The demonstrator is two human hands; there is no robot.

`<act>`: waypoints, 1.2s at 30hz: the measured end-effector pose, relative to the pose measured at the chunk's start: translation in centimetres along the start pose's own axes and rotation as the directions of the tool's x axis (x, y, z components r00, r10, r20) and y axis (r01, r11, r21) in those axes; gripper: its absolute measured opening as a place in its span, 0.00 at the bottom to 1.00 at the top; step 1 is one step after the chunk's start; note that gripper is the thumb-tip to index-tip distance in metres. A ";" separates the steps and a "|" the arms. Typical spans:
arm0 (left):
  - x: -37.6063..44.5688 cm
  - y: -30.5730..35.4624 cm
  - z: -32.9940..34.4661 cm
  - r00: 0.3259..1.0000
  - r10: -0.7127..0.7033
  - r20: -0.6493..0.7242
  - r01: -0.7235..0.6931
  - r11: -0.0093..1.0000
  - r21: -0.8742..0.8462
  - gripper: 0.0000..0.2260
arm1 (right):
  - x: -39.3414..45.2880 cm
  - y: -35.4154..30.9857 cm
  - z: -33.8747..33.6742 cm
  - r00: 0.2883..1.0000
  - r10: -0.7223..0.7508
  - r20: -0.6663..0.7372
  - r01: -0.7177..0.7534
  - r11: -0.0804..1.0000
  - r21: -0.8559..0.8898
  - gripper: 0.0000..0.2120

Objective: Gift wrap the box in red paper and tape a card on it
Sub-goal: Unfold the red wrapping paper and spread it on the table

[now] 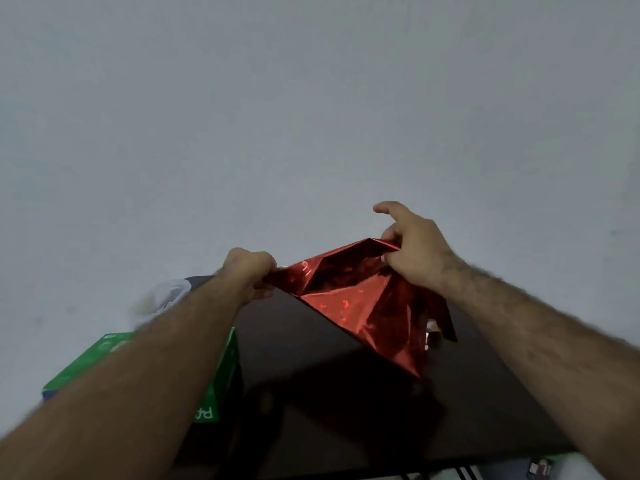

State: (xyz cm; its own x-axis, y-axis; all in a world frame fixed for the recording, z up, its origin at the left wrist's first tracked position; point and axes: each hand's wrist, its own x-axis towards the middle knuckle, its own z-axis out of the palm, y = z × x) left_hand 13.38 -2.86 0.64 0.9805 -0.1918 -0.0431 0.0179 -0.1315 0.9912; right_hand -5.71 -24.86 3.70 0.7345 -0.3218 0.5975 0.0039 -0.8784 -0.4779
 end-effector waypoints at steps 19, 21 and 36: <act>-0.7 -1.9 3.6 0.583 -0.209 0.785 -0.718 0.320 0.619 0.11 | -8.8 -7.0 3.8 0.517 -0.306 0.799 0.281 0.943 0.179 0.29; -0.3 -3.4 4.8 0.648 -0.222 0.728 -0.699 0.207 0.685 0.09 | -9.0 -7.4 3.3 0.448 -0.293 0.845 -0.041 0.937 0.347 0.26; -1.3 -3.6 3.7 0.764 -0.289 0.577 -0.608 -0.021 0.794 0.31 | -6.9 -0.7 8.5 0.548 0.268 0.793 0.154 0.899 -0.410 0.43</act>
State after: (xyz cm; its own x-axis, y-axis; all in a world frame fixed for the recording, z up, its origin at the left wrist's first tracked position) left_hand 11.31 -5.68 -3.37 0.6307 -0.6701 -0.3913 -0.7519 -0.6525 -0.0946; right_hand -5.00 -19.02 -5.60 0.9413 -0.1315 -0.3110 -0.1617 -0.9841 -0.0732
